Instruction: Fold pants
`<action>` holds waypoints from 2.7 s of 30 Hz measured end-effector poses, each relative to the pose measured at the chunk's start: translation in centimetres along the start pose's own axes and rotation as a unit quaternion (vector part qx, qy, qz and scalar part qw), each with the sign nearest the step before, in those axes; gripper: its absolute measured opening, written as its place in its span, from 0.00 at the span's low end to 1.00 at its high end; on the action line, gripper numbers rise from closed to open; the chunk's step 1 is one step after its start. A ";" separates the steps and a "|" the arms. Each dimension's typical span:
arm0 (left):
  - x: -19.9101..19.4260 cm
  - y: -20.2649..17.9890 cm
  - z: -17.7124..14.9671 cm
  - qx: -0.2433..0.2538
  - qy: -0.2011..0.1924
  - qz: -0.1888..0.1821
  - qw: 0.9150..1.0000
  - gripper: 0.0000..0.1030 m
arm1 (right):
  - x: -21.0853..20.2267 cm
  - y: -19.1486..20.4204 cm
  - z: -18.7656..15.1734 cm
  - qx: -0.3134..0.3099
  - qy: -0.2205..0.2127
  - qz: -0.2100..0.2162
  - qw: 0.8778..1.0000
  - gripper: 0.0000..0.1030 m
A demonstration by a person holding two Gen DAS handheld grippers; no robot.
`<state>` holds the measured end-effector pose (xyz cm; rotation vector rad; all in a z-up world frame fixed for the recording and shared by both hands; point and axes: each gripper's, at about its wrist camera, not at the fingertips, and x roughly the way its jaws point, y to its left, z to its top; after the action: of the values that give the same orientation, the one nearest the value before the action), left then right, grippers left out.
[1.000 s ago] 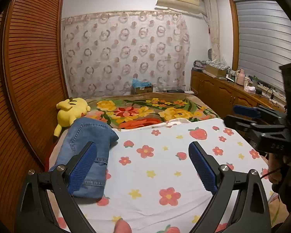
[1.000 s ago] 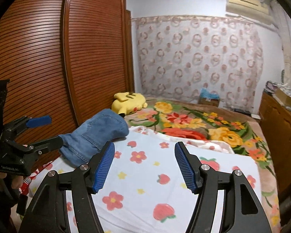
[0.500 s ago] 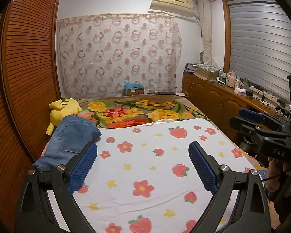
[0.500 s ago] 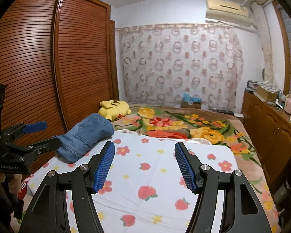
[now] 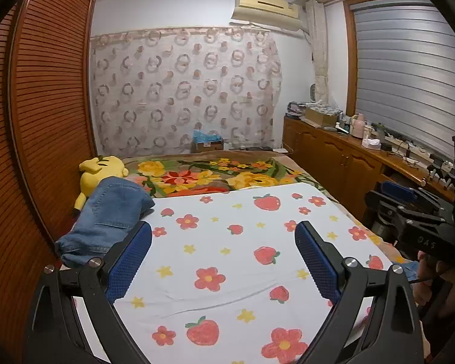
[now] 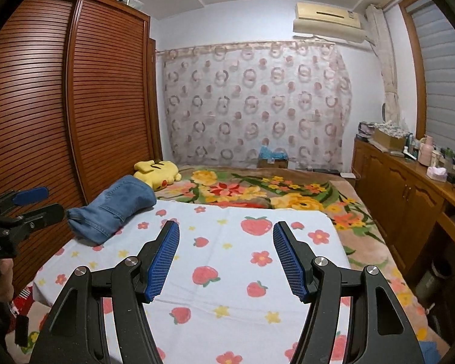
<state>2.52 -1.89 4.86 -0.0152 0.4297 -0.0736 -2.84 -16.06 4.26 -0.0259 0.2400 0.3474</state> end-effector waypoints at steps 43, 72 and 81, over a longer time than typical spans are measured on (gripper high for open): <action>0.6 0.8 -0.8 -0.011 0.014 0.005 1.000 0.93 | -0.1 0.2 -0.4 0.004 -0.001 -0.005 1.000 0.65; 0.6 0.7 -0.8 -0.010 0.014 0.005 1.000 0.93 | -0.4 0.0 -0.7 0.002 -0.005 -0.004 1.000 0.65; 0.7 0.7 -0.8 -0.010 0.014 0.005 1.000 0.93 | -0.5 -0.1 -0.7 0.003 -0.005 -0.004 1.000 0.65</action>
<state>2.81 -1.26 3.82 -0.0322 0.4577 -0.0601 -3.38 -16.36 3.70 -0.0198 0.2301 0.3394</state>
